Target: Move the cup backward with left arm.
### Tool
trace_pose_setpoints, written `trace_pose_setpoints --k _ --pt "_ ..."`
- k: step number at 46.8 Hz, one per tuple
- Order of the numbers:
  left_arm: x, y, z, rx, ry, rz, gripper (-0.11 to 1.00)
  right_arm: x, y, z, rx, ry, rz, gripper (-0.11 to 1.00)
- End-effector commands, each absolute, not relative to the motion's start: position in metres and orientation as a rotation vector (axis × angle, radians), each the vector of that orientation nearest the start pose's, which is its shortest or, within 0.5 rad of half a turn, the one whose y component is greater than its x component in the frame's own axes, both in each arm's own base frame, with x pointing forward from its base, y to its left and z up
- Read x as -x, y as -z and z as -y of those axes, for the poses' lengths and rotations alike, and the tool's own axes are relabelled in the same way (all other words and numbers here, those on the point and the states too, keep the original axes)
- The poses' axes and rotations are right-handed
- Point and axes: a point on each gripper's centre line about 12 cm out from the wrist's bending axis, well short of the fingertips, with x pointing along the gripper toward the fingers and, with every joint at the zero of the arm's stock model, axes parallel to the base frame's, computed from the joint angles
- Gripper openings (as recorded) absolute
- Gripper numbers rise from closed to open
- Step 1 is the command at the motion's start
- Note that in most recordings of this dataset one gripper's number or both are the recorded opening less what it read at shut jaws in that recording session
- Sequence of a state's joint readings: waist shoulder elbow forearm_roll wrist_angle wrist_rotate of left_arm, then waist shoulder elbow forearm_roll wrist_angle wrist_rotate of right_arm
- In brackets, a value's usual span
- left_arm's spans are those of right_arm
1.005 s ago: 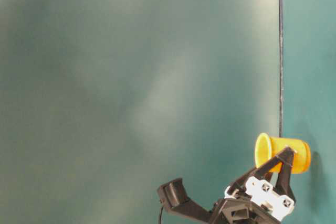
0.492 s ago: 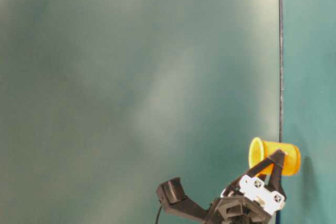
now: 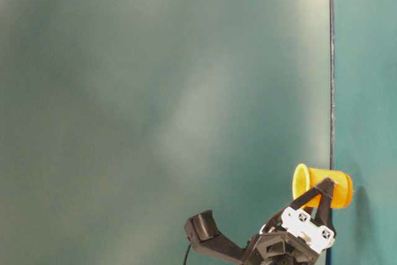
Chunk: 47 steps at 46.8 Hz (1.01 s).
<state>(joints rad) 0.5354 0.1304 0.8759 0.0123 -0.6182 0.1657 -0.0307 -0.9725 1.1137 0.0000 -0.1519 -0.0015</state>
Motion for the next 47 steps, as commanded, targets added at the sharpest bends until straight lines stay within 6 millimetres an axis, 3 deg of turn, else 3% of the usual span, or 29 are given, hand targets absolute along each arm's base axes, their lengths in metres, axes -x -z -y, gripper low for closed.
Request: trace_pose_setpoints --k 1,47 --pt "-0.3200 -0.1276 -0.1914 -0.075 -0.495 -0.391 0.66 -0.2025 -0.3187 0.0066 0.001 0.032 0.046 0.00" --pt "-0.3163 -0.1278 -0.1949 -0.037 -0.516 -0.368 0.66 -0.2025 -0.3187 0.0081 0.002 0.040 0.046 0.00"
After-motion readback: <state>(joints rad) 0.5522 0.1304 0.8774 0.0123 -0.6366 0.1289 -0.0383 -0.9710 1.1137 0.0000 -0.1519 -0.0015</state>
